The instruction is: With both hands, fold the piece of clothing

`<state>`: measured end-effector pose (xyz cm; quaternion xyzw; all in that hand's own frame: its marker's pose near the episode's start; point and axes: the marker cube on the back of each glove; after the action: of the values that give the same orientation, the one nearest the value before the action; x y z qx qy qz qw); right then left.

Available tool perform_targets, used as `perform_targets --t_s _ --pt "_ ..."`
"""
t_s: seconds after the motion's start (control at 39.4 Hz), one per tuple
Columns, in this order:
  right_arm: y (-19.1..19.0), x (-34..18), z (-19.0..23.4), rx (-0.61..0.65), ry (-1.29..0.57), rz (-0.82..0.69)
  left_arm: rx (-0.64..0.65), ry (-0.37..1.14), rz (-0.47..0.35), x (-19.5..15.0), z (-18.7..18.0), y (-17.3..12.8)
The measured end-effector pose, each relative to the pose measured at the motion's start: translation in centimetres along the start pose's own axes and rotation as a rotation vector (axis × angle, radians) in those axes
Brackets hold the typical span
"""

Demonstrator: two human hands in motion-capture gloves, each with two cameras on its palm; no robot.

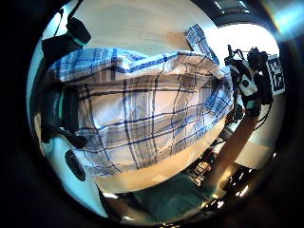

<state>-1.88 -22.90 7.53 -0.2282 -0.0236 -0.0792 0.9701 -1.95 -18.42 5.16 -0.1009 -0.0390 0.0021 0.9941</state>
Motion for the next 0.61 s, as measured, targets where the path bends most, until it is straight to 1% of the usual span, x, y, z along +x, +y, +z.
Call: perform_targets --t_s 0.05,0.1,0.13,0.2,0.23,0.25,0.33,0.38,0.43,0.51,0.56,0.61 --pt "0.0 0.6 0.0 0.02 0.053 0.089 0.011 0.003 -0.002 -0.1 0.2 -0.3" --pt "-0.3 0.8 0.0 0.05 0.061 0.103 0.038 -0.014 -0.015 -0.3 0.2 -0.6" --pt "-0.4 0.6 0.0 0.061 0.041 0.073 0.038 -0.019 -0.019 -0.4 0.1 -0.6" --pt "-0.8 -0.6 -0.2 0.108 -0.068 -0.106 0.009 -0.01 -0.006 -0.3 -0.1 0.1" --pt "-0.9 -0.8 -0.4 0.139 -0.082 -0.131 0.015 -0.006 -0.001 -0.2 -0.2 0.1" --pt "-0.9 -0.7 -0.6 0.177 -0.07 -0.115 0.035 -0.004 0.001 -0.2 -0.3 0.0" --pt "-0.4 0.7 -1.8 0.311 0.036 0.044 0.147 -0.003 0.001 -0.3 -1.0 -0.6" --pt "0.5 1.2 -2.6 0.388 0.082 0.111 0.183 -0.012 -0.005 -0.5 -1.4 -0.3" --pt "1.4 1.3 -3.5 0.462 0.089 0.118 0.197 -0.036 -0.016 -0.9 -1.8 0.4" --pt "3.0 1.2 -4.9 0.565 0.074 0.098 0.297 -0.074 -0.025 -1.6 -2.5 0.5" --pt "4.3 1.4 -5.4 0.599 0.074 0.103 0.328 -0.063 -0.018 -1.4 -2.7 1.0" --pt "5.5 1.8 -5.5 0.612 0.069 0.101 0.33 -0.048 -0.004 -1.1 -2.7 1.8"
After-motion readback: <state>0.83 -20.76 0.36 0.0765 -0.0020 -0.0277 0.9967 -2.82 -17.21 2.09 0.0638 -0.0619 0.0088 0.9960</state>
